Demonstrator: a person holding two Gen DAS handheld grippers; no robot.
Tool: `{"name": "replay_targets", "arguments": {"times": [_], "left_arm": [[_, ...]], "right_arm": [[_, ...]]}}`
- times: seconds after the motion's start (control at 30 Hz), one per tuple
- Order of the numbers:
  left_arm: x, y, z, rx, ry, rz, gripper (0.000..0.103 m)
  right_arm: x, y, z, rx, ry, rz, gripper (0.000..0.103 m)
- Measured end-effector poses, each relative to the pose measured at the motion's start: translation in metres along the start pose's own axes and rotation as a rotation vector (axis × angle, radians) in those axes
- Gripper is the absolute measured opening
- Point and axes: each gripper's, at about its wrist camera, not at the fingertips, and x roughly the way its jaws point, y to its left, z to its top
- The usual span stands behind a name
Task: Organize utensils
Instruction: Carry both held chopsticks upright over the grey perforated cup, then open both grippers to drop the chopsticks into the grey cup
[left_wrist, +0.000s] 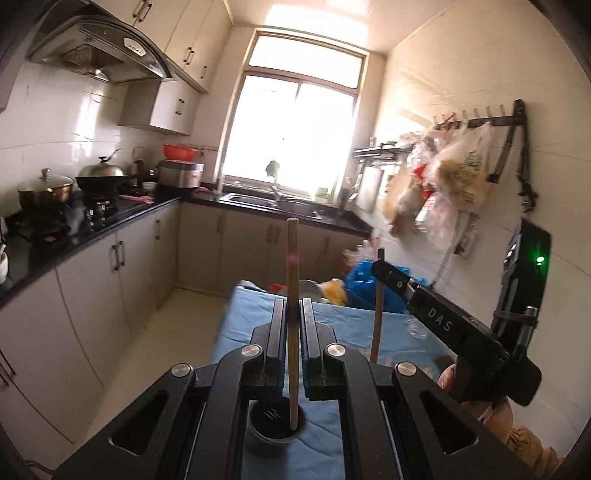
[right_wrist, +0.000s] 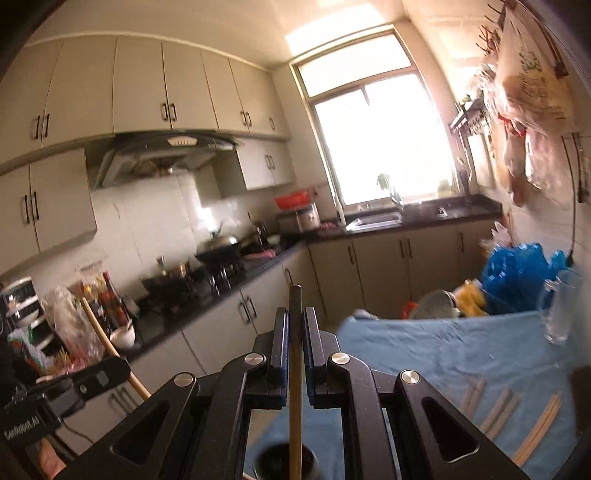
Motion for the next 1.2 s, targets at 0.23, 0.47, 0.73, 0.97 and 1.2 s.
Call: {"name": "replay_targets", "arguments": {"times": [0.23, 0.47, 0.73, 0.97, 1.2], "left_arm": [[0.07, 0.029, -0.01, -0.05, 0.122, 0.024, 0.006], [0.116, 0.042, -0.039, -0.068, 0.24, 0.039, 0.006], [0.122, 0.038, -0.055, -0.069, 0.279, 0.066, 0.006], [0.102, 0.037, -0.05, -0.092, 0.246, 0.088, 0.031], [0.066, 0.025, -0.039, -0.1, 0.175, 0.126, 0.038]], "right_arm": [[0.057, 0.004, -0.01, 0.062, -0.046, -0.024, 0.007], [0.092, -0.007, -0.039, 0.027, 0.006, -0.093, 0.007], [0.111, -0.02, -0.079, -0.006, 0.158, -0.115, 0.009], [0.101, -0.029, -0.078, 0.026, 0.181, -0.093, 0.045], [0.063, -0.043, -0.069, 0.046, 0.15, -0.125, 0.054]]}}
